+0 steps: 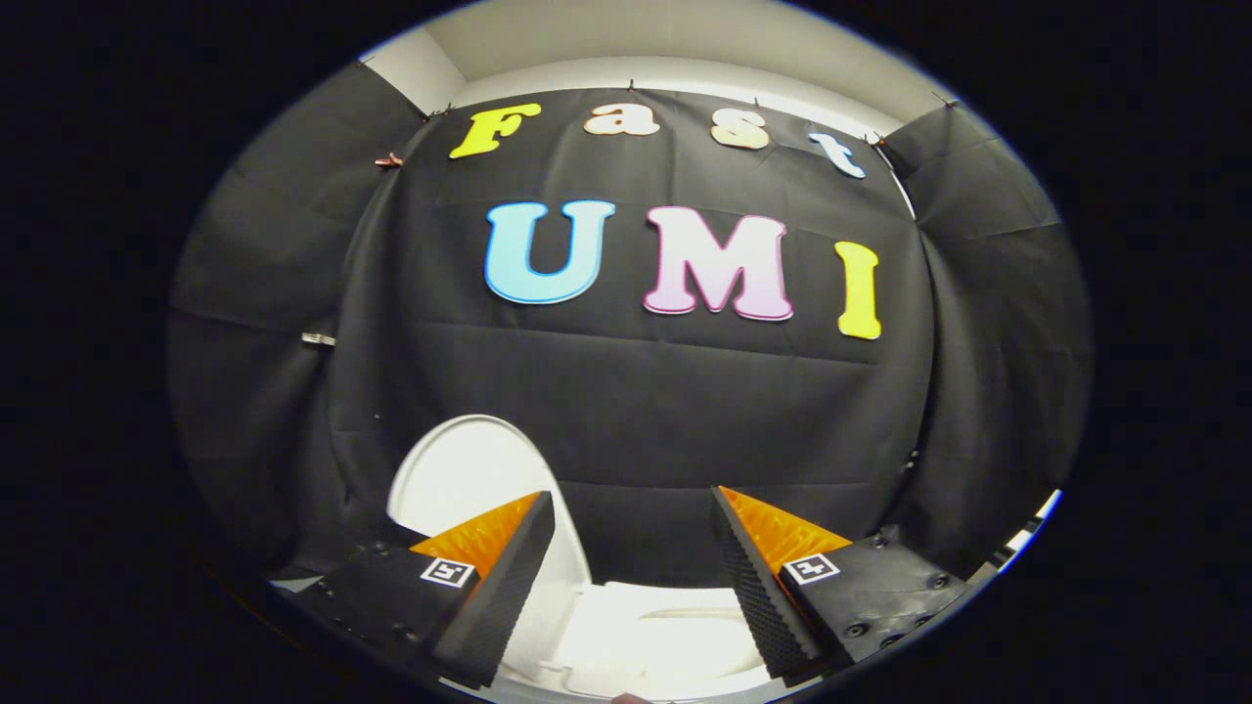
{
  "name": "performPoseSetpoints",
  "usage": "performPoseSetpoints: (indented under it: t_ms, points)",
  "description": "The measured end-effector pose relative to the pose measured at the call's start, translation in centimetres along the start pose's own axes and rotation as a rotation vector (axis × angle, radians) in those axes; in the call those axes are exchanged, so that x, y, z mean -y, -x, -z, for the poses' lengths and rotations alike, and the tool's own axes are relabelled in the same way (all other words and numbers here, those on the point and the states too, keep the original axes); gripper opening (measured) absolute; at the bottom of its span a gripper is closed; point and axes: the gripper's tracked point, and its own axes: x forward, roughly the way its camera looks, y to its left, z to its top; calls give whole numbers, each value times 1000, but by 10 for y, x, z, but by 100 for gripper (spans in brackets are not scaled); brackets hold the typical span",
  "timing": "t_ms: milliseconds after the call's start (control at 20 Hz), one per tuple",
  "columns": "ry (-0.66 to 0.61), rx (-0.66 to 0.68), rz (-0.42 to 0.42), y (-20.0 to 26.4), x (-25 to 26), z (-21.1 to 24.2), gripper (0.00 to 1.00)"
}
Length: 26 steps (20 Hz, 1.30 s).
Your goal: Open the toilet lid.
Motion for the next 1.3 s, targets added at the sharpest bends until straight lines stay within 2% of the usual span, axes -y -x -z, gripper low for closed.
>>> performPoseSetpoints:
  t_ms: [250, 450, 600, 900, 1150, 1300]
  points:
    - [-22, -8, 59, -10, 86, 21, 98]
    - [8, -31, 82, -16, 142, 52, 98]
    - [-18, -73, 83, -25, 173, 85, 99]
    - [-18, -119, 90, -34, 206, 131, 99]
    - [-8, -73, 101, -35, 224, 145, 99]
    - [-47, -54, 100, -33, 232, 145, 99]
